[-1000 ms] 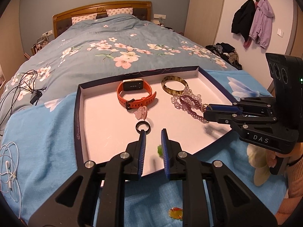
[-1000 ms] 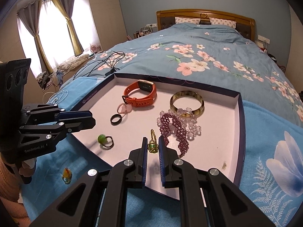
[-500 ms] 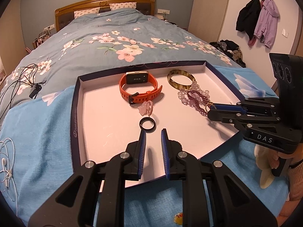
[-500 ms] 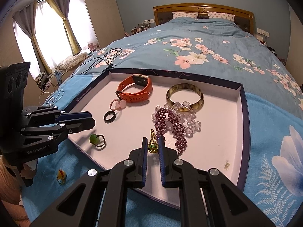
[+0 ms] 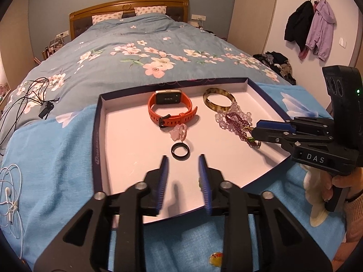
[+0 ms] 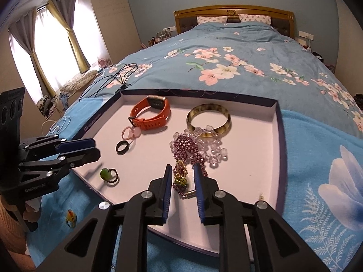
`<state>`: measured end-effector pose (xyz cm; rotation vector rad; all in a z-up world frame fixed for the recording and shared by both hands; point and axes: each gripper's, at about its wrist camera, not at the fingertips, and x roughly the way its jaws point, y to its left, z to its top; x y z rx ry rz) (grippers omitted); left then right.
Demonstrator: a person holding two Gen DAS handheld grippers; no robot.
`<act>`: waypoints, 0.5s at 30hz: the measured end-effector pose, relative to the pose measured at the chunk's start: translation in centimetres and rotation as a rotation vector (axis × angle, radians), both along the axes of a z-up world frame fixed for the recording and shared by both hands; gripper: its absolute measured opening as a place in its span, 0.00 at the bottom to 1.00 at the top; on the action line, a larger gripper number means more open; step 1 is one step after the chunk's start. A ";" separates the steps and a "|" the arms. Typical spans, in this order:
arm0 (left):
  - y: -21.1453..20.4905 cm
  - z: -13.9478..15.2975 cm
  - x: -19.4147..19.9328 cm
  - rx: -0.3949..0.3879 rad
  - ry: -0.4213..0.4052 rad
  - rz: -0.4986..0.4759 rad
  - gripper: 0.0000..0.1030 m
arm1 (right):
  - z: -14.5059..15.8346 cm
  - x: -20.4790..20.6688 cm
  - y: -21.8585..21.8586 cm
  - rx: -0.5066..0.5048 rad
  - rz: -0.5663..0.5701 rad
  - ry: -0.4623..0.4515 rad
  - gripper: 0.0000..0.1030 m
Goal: Organize jewelry
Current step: 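Open both tools to release the charm ring and pendant in the box, then withdraw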
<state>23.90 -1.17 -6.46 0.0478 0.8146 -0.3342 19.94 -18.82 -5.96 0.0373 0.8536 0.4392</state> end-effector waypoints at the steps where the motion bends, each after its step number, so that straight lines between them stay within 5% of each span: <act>1: 0.1 0.3 -0.2 -0.002 -0.008 0.004 0.33 | 0.1 -0.1 -0.2 0.004 -0.006 -0.002 0.18; 15: 2.9 2.6 -5.9 -0.013 -0.085 0.034 0.46 | 3.4 -4.5 -1.4 0.029 0.006 -0.092 0.29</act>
